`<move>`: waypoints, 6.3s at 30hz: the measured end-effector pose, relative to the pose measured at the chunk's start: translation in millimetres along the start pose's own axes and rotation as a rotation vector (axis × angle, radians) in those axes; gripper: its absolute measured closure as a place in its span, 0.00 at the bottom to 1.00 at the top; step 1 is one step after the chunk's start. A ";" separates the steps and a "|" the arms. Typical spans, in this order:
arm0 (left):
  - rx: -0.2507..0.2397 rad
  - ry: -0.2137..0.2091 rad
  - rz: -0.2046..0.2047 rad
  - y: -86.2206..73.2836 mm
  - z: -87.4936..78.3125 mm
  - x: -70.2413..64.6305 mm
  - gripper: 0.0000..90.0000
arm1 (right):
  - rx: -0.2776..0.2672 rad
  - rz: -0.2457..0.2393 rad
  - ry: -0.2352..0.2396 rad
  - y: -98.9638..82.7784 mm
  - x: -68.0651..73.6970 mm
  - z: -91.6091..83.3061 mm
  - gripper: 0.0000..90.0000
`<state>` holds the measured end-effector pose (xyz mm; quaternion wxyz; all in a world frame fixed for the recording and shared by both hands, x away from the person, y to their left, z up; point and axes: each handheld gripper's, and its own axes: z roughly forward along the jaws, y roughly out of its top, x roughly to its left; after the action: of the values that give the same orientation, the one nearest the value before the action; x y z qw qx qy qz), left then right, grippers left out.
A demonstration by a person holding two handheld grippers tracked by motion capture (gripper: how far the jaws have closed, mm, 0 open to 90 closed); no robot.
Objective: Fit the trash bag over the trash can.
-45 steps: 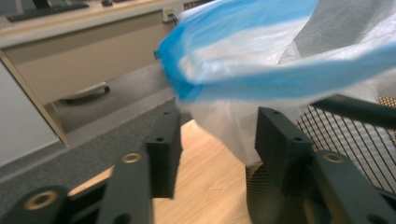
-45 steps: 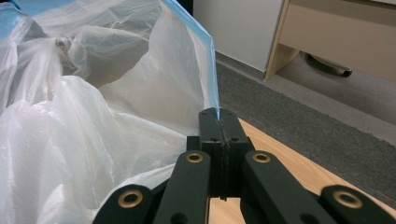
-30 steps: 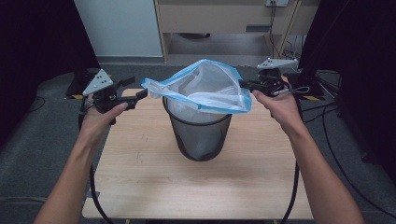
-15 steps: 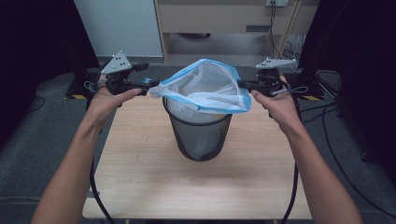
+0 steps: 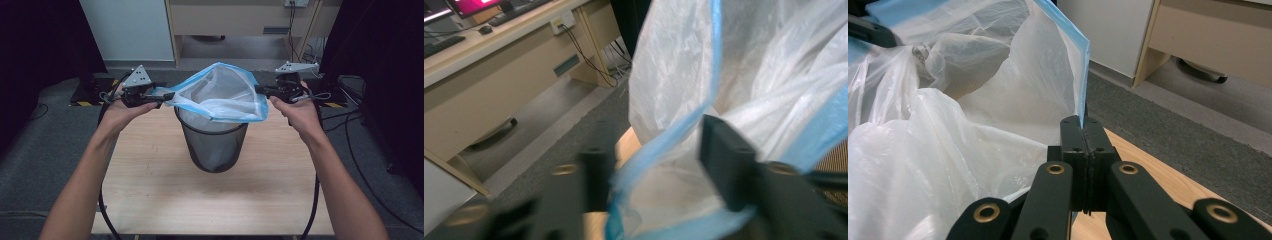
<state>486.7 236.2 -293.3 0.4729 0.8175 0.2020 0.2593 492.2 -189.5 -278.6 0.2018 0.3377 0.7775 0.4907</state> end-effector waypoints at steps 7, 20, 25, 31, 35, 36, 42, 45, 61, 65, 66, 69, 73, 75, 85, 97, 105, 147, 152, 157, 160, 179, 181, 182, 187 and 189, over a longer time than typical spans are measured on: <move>-0.003 0.066 -0.072 1.5 -0.6 -2.8 0.96 | -0.002 0.000 -0.006 0.4 -0.4 -3.1 1.00; -0.093 0.115 -0.110 14.2 1.0 -3.6 0.99 | -0.023 0.000 -0.027 -0.4 -9.3 -18.6 0.89; -0.098 0.124 -0.120 19.8 3.8 -3.2 0.99 | -0.020 -0.003 -0.025 5.9 -8.3 -10.6 1.00; -0.098 0.139 -0.143 17.5 8.4 1.9 0.99 | -0.010 0.000 -0.032 11.1 -9.1 2.0 1.00; -0.072 0.151 -0.194 11.9 12.1 8.4 0.99 | 0.012 0.009 -0.049 12.5 -13.8 14.6 1.00; -0.064 0.155 -0.201 10.5 13.7 10.4 0.99 | 0.014 0.010 -0.053 12.4 -15.4 17.4 1.00; -0.012 0.166 -0.207 2.9 32.6 26.1 0.99 | 0.075 0.032 -0.076 7.3 -27.6 40.0 1.00; 0.011 0.169 -0.215 -0.6 41.0 30.5 0.99 | 0.099 0.046 -0.081 0.4 -33.6 49.8 1.00; 0.189 0.148 -0.266 -26.7 66.7 34.3 0.99 | 0.188 0.056 -0.067 -20.7 -39.1 65.3 1.00; 0.197 0.149 -0.273 -27.8 69.4 35.2 0.99 | 0.213 0.072 -0.067 -21.2 -36.5 71.9 1.00; 0.195 0.146 -0.275 -28.0 69.5 35.3 0.99 | 0.211 0.068 -0.066 -22.0 -37.3 73.4 1.00; 0.184 0.132 -0.287 -27.0 70.7 33.5 0.99 | 0.226 0.090 -0.059 -25.5 -38.7 76.0 1.00; 0.191 0.122 -0.263 -22.6 73.6 29.3 0.98 | 0.253 0.107 -0.049 -35.6 -39.1 83.1 1.00; 0.185 0.127 -0.272 -23.2 73.4 30.6 0.98 | 0.257 0.104 -0.046 -39.6 -38.9 84.9 1.00; 0.236 0.116 -0.322 -49.0 76.2 34.6 0.99 | 0.260 0.116 -0.039 -44.9 -38.7 82.5 1.00; 0.253 0.079 -0.310 -57.6 82.2 21.3 0.99 | 0.267 0.131 -0.045 -58.1 -41.3 73.6 1.00; 0.256 0.079 -0.314 -62.2 81.0 19.5 0.99 | 0.275 0.119 -0.040 -59.5 -38.4 73.9 1.00; 0.073 0.279 -0.263 -48.7 4.6 2.7 0.53 | 0.066 0.096 -0.171 -51.8 -33.9 -18.3 0.67; 0.033 0.266 -0.280 -56.8 -8.4 -10.1 0.49 | 0.056 0.084 -0.153 -66.8 -24.1 -34.0 0.66; 0.034 0.243 -0.256 -67.3 -9.5 -26.8 0.45 | 0.064 0.043 -0.110 -80.9 -8.7 -35.6 0.62; 0.039 0.224 -0.233 -67.0 -5.6 -31.7 0.43 | 0.057 0.027 -0.081 -87.1 -1.0 -31.9 0.59; 0.070 0.238 -0.155 -48.1 26.3 -31.6 0.37 | -0.051 -0.014 -0.066 -71.8 12.2 -5.0 0.68; 0.076 0.237 -0.142 -46.1 29.3 -30.7 0.37 | -0.057 -0.032 -0.054 -70.3 14.1 -4.1 0.75; 0.072 0.233 -0.145 -45.6 30.5 -30.1 0.37 | -0.056 -0.037 -0.049 -69.6 15.5 -3.6 0.80; 0.035 0.224 -0.146 -42.4 39.0 -24.9 0.42 | -0.033 -0.048 -0.032 -69.7 17.9 -3.0 0.93; 0.036 0.226 -0.119 -41.6 41.5 -25.2 0.50 | -0.033 -0.048 -0.020 -69.3 18.7 -4.9 0.98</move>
<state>488.9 213.5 -353.0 0.4467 0.7782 0.3068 0.3175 453.4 -199.2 -338.4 0.2266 0.3205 0.7750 0.4953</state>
